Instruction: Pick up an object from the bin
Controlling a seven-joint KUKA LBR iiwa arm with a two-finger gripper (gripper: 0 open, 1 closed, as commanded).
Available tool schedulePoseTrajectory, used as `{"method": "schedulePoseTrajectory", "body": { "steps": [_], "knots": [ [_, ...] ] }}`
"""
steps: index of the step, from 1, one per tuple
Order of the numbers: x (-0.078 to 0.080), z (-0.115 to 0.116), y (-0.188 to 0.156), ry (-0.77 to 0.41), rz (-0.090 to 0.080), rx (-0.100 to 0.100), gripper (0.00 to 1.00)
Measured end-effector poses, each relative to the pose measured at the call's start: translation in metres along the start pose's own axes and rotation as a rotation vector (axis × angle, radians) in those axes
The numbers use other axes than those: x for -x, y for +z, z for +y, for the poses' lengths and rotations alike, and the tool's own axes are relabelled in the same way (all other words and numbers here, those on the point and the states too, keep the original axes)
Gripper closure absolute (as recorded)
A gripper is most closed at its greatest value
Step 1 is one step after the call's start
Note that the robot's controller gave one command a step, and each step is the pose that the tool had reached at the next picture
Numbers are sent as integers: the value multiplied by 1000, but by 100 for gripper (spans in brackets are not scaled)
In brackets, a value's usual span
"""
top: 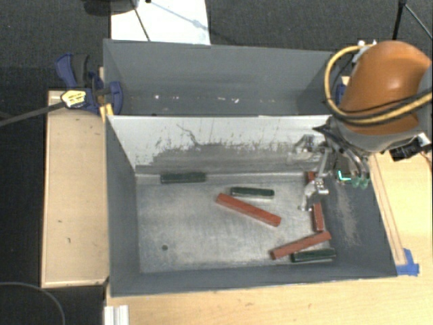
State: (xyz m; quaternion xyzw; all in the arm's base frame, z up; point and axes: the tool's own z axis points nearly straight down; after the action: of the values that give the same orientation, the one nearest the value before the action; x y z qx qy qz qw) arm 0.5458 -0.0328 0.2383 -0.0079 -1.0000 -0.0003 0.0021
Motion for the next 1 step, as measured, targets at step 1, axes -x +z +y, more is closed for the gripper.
{"method": "schedulePoseTrajectory", "body": {
  "steps": [1],
  "knots": [
    [1, 0, -4, -1, -8, 0, 0]
  ]
}}
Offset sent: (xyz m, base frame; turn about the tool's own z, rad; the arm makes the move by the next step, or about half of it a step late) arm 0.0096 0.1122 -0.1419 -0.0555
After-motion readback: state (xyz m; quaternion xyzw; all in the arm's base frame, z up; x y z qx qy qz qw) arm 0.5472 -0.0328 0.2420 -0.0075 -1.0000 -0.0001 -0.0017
